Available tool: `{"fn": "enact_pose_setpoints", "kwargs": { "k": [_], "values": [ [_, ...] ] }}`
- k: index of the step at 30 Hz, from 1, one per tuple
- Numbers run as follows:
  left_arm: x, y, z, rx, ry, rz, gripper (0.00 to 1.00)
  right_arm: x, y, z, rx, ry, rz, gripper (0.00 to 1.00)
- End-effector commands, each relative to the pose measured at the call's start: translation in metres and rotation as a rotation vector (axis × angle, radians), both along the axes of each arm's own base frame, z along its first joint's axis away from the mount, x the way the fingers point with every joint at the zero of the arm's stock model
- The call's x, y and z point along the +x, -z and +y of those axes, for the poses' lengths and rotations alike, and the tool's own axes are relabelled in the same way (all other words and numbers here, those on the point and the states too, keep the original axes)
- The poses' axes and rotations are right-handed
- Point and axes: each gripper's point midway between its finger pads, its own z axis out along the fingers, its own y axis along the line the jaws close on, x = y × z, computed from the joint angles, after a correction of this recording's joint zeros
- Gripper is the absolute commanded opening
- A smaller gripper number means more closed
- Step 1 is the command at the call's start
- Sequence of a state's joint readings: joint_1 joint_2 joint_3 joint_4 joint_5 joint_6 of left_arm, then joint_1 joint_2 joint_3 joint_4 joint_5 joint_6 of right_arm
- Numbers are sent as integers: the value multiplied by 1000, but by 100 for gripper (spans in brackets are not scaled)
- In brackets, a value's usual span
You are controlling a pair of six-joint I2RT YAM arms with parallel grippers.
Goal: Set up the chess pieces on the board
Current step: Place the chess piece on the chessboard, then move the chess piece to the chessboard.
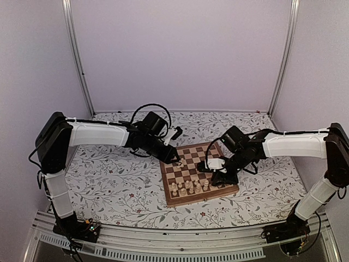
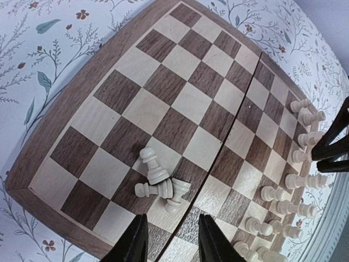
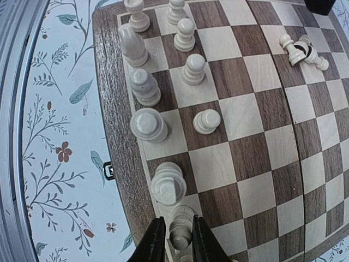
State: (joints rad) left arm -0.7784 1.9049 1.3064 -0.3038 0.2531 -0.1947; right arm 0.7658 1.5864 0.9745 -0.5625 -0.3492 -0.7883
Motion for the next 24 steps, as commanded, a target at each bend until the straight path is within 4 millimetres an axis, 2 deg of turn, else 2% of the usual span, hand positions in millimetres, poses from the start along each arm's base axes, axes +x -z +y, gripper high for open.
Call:
{"fn": "enact_pose_setpoints", "kwargs": {
  "k": [1, 5, 10, 14, 18, 20, 24],
  "values": [
    [3, -9, 5, -16, -9, -18, 34, 0, 4, 2, -4, 4, 1, 23],
    [0, -12, 8, -12, -12, -18, 34, -4, -9, 6, 20, -2, 22, 28],
    [-7, -15, 11, -10, -13, -25, 36, -3, -46, 8, 77, -11, -19, 40],
    [-12, -11, 3, -1, 5, -34, 38, 13, -80, 8, 147, 8, -51, 43],
    [-6, 2, -1, 71, -19, -72, 44, 38, -106, 9, 232, 59, -35, 44],
    [0, 8, 1, 114, -45, -82, 44, 50, -107, 11, 248, 95, -32, 44],
    [1, 9, -4, 107, -45, -75, 43, 73, -95, 15, 255, 159, -30, 44]
  ]
}}
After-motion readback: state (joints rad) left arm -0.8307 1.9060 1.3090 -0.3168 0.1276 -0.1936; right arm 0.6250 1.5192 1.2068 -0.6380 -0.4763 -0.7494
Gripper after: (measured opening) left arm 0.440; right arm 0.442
